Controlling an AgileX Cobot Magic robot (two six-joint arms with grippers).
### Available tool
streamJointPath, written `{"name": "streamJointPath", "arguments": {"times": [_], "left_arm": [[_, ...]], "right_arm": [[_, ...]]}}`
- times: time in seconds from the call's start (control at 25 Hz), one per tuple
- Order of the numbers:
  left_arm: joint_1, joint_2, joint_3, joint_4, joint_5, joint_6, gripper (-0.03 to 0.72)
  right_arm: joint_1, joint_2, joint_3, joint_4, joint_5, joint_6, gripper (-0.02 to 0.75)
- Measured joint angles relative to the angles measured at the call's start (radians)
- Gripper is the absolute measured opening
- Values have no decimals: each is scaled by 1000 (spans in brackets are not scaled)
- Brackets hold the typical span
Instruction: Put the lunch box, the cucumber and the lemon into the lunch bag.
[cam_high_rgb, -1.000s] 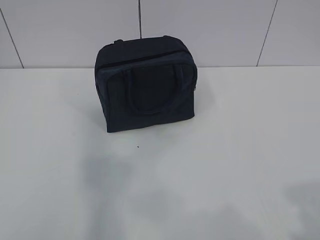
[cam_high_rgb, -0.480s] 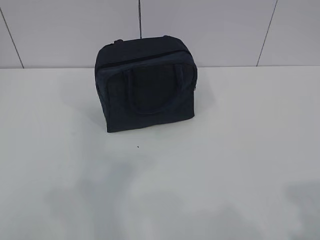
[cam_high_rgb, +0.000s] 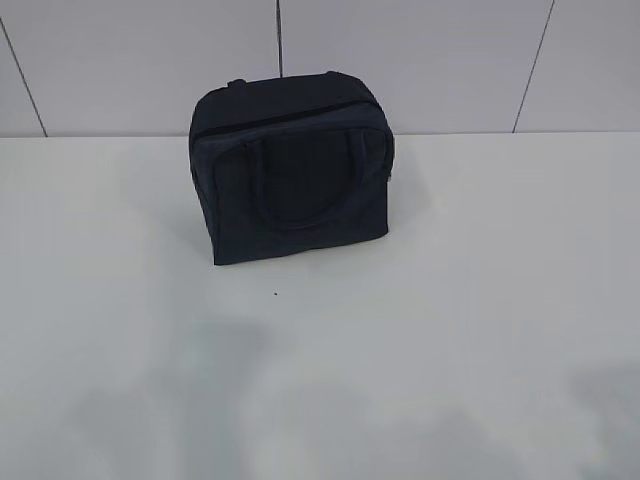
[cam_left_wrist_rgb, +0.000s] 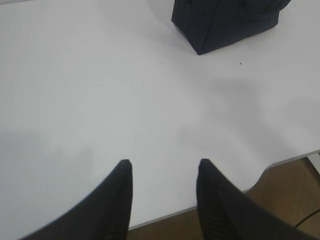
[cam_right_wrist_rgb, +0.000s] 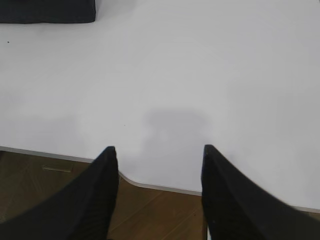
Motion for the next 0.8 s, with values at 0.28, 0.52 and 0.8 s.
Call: {"name": "streamJointPath", "arguments": {"times": [0.28, 0.52, 0.8], "left_arm": [[7, -30, 0, 3, 3, 0, 311], [119, -32, 0, 4, 3, 0, 309], [230, -39, 0, 4, 5, 0, 309]], "right_arm": [[0, 0, 0, 0, 0, 0, 411], [0, 0, 0, 0, 0, 0, 411], [0, 0, 0, 0, 0, 0, 411]]}}
